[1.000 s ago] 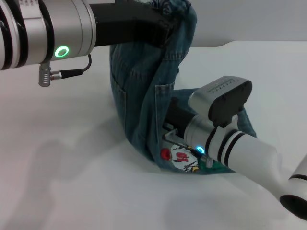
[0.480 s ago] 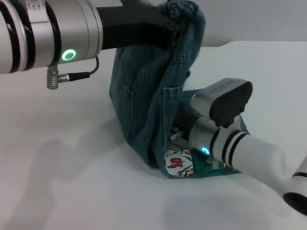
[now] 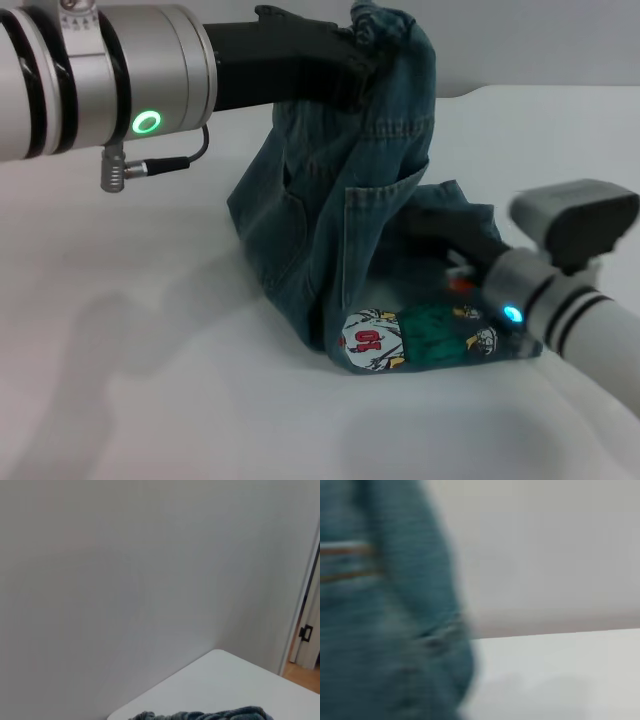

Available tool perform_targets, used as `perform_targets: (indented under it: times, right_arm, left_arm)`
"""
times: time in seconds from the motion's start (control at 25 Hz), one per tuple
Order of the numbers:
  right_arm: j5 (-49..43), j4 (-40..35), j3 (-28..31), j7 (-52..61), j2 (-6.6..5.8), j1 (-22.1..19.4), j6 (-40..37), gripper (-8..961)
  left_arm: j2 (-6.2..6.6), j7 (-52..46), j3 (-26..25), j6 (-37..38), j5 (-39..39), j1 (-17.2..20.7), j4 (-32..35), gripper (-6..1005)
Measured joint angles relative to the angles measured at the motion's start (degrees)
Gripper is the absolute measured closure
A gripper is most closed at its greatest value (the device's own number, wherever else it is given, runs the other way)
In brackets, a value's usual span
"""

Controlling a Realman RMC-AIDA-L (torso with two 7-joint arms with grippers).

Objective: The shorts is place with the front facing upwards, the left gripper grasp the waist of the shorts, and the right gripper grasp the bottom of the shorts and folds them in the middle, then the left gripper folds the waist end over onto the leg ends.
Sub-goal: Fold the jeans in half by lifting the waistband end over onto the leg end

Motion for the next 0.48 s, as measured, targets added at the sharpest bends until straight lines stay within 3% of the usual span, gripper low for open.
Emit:
perform_targets:
  times: [0.48]
  right_arm:
    - [0.30, -12.84, 15.97, -6.35, -0.35, -10.23, -26.75, 955]
  left_arm:
    - [-0.06, 3.20, 1.44, 1.87, -3.28, -0.18, 4.42, 901]
